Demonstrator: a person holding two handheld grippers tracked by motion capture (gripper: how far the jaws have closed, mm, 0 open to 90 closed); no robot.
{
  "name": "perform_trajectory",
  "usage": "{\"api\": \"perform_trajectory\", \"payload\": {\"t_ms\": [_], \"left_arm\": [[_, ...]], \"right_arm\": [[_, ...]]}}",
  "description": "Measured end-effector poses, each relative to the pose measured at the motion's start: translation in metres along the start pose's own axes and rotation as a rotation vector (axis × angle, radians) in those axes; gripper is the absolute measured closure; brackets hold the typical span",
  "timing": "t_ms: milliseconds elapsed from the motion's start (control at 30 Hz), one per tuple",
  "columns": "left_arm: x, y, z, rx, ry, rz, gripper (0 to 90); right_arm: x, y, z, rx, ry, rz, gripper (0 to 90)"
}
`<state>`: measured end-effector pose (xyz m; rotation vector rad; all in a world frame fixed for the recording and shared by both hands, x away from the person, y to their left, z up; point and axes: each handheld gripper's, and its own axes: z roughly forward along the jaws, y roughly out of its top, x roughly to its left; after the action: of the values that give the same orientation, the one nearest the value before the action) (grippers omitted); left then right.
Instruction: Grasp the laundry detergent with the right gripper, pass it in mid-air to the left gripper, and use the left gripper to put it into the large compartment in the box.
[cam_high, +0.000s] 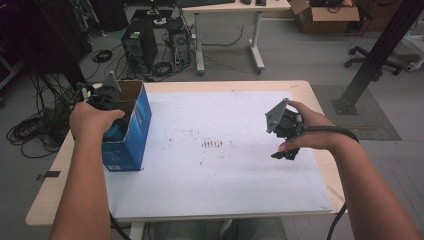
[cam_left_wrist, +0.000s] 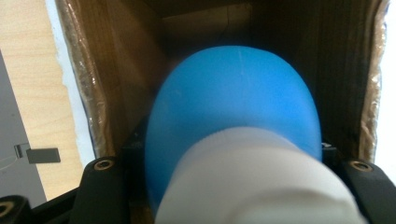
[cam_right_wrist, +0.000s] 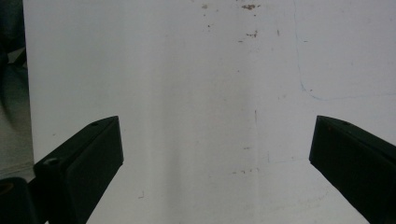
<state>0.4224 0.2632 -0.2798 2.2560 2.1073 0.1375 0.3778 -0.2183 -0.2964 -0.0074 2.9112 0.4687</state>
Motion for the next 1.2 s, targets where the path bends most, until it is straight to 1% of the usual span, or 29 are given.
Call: {"api": "perform_trajectory", "payload": {"t_ms": [100, 167, 233, 300, 367, 500, 533, 733, 833, 900, 1067, 1200], "left_arm": [[0.0001, -0.0003, 0.0019, -0.001, -0.004, -0.002, 38.7], [-0.0002, -0.0004, 0.0037, 0.003, -0.003, 0.004, 38.7], [-0.0011, -0.0005, 0.0060, 0.007, 0.003, 0.003, 38.7], [-0.0022, -0.0006, 0.0080, 0.007, 0.006, 0.005, 38.7], [-0.0024, -0.0008, 0.0091, 0.006, 0.008, 0.006, 38.7], [-0.0014, -0.0013, 0.0089, 0.006, 0.004, 0.004, 38.7], [-0.0014, -0.0016, 0.0094, 0.003, 0.005, 0.005, 38.7], [-0.0044, -0.0021, 0.0100, -0.004, 0.017, 0.008, 38.8], [-0.0050, -0.0021, 0.0103, -0.007, 0.021, 0.013, 38.8], [-0.0045, -0.0022, 0.0102, -0.005, 0.018, 0.010, 38.8], [-0.0027, -0.0031, 0.0102, -0.012, 0.013, 0.008, 38.6], [-0.0032, -0.0038, 0.0101, -0.016, 0.016, 0.011, 38.5]], "right_arm": [[-0.0002, -0.0005, 0.0012, -0.006, 0.000, 0.001, 2.9], [-0.0002, -0.0009, 0.0017, -0.003, 0.000, 0.005, 2.9], [-0.0009, -0.0010, 0.0019, -0.002, 0.001, -0.001, 2.9], [-0.0006, -0.0011, 0.0023, 0.000, 0.002, 0.007, 2.9], [-0.0012, -0.0013, 0.0028, -0.002, 0.001, 0.001, 2.8], [-0.0007, -0.0016, 0.0031, -0.004, 0.002, 0.009, 2.8], [-0.0011, -0.0016, 0.0033, -0.007, 0.001, 0.003, 2.9], [-0.0008, -0.0013, 0.0036, -0.010, -0.002, 0.010, 2.9], [-0.0006, -0.0005, 0.0042, -0.014, -0.002, 0.002, 2.9], [-0.0002, -0.0005, 0.0042, -0.009, -0.001, 0.002, 2.9], [-0.0004, -0.0016, 0.0024, -0.017, -0.005, 0.008, 2.9], [-0.0008, -0.0013, 0.0014, -0.016, -0.007, 0.001, 2.9]]}}
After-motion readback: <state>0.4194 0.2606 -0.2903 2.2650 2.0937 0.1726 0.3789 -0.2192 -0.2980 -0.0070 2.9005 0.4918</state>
